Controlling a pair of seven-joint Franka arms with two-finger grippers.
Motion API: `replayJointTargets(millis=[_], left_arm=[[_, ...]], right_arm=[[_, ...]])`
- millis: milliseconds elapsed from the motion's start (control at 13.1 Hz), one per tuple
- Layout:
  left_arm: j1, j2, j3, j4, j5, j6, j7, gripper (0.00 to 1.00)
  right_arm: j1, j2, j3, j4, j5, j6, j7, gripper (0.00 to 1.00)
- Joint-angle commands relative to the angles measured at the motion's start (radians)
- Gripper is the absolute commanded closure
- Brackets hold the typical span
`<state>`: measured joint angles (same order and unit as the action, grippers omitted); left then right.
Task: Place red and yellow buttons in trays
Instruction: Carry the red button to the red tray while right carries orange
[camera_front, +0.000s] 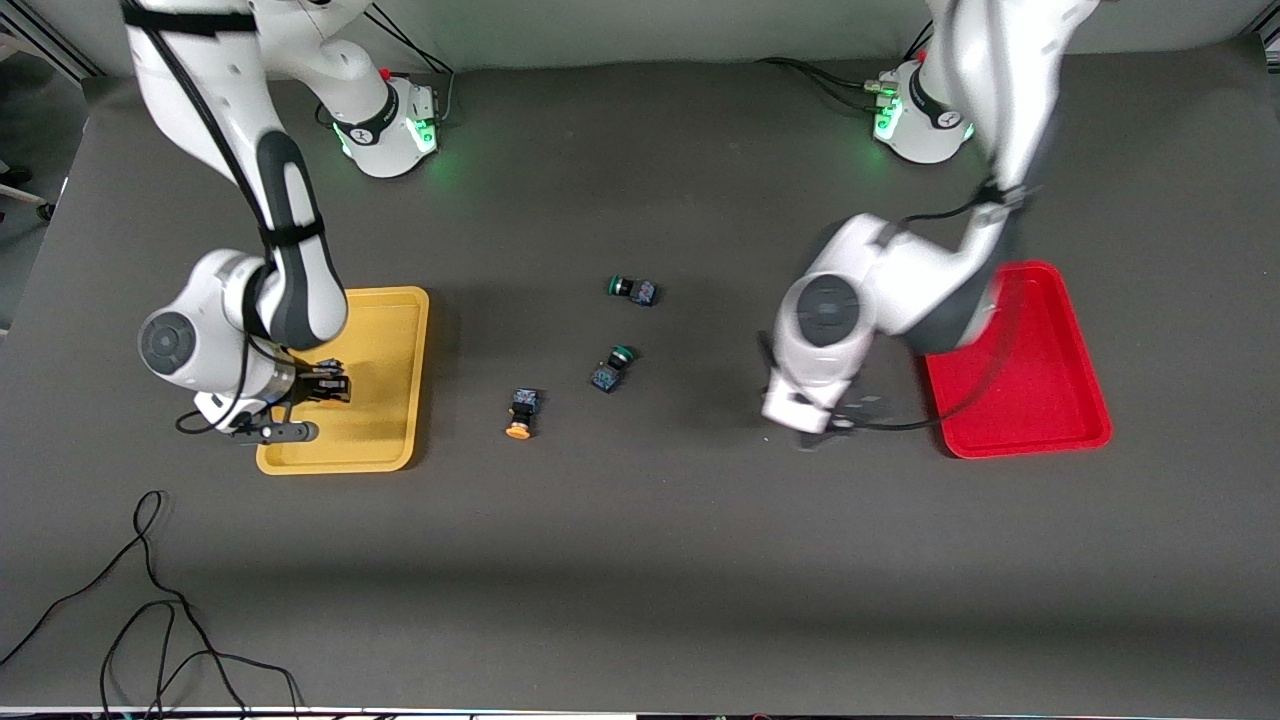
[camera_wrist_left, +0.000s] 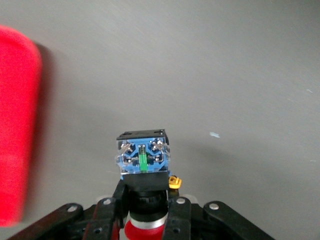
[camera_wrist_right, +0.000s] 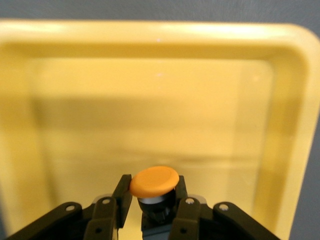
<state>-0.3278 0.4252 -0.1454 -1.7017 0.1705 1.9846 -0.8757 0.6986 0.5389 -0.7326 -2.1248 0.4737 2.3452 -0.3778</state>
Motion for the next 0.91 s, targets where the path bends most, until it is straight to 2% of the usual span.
replayJointTargets(millis=[0, 76, 152, 228, 381, 533, 685, 838], left_arm=[[0.148, -0.153, -0.007, -0.166, 0.003, -0.014, 0.230, 1.00], [0.229, -0.172, -0.008, -0.203, 0.003, -0.007, 0.339, 1.00], [0.281, -0.190, -0.007, -0.248, 0.003, 0.006, 0.437, 1.00], [0.333, -0.210, -0.005, -0.309, 0.004, 0.047, 0.511, 1.00], [0.416, -0.226, -0.002, -0.448, 0.007, 0.213, 0.633, 1.00], [0.473, -0.230, -0.002, -0.559, 0.007, 0.353, 0.714, 1.00], [0.501, -0.227, -0.002, -0.604, 0.007, 0.402, 0.722, 1.00], [0.503, -0.218, -0.002, -0.615, 0.007, 0.405, 0.722, 1.00]], right_arm=[[-0.011, 0.032, -0.002, 0.048, 0.037, -0.010, -0.053, 0.89], [-0.020, 0.032, -0.004, 0.052, 0.039, -0.014, -0.044, 0.57], [-0.024, 0.026, -0.002, 0.066, 0.039, -0.017, -0.038, 0.01], [-0.022, 0.017, -0.005, 0.072, 0.039, -0.029, -0.038, 0.00], [-0.010, -0.010, -0.013, 0.104, 0.034, -0.108, -0.024, 0.00], [0.036, -0.036, -0.051, 0.169, -0.006, -0.225, 0.049, 0.00], [0.146, -0.056, -0.091, 0.244, -0.068, -0.337, 0.223, 0.00], [0.246, -0.057, -0.090, 0.287, -0.078, -0.368, 0.409, 0.00]])
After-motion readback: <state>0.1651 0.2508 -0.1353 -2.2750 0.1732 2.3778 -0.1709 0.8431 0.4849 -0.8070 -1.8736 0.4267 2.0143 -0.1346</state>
